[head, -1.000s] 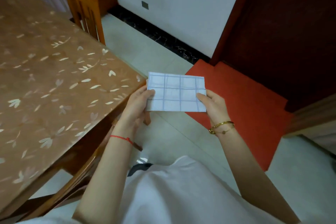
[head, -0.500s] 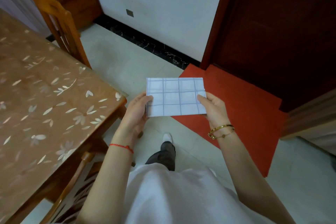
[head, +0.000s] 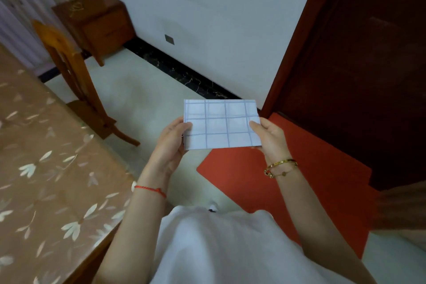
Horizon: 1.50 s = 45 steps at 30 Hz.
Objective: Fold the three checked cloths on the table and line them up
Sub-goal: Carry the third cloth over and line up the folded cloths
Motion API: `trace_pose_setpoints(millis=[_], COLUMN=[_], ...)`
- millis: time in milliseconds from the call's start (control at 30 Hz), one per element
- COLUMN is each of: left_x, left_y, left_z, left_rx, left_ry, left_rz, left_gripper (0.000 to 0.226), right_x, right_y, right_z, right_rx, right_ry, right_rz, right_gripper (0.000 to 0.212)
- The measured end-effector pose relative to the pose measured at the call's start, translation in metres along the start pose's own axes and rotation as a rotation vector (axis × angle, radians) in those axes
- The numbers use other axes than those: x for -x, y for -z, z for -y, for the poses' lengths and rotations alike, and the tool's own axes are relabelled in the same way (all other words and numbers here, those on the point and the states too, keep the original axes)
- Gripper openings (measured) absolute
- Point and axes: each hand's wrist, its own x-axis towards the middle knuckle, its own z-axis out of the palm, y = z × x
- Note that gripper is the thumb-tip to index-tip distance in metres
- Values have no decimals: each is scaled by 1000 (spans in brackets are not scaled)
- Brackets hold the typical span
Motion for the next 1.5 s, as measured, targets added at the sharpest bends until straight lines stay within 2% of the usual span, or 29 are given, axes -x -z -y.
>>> trace_pose_setpoints(millis=[267,567,767,933,1000,1233,1500], left_x=[-101,-200,-274,-325,-339,-385,-466], left_y=[-20,-31,-49,-57,-57,-44,7], left_z=[-60,-105,-146,-170,-173,-197,-232], left_rx=[-16,107,178,240,267,341,358], left_ry=[14,-2,-53,-98,-104,-122,-115], left_rz=[-73,-220,-322,-413,-448,-588,-660], left_gripper=[30,27,25,28,30,33,28], right_x=[-121,-254,-360,-444,-469,-540,-621], right_y=[-22,-52,-70,-87,-96,-144,-226], right_z=[33,60,97,122,126,130,134], right_rx=[-6,32,79,134,157,174,217], right_ry=[8,5,-10,-16,-21,-54,-68], right_rz=[0,132,263,409,456,597,644], right_gripper=[23,28,31,16,27,27,17])
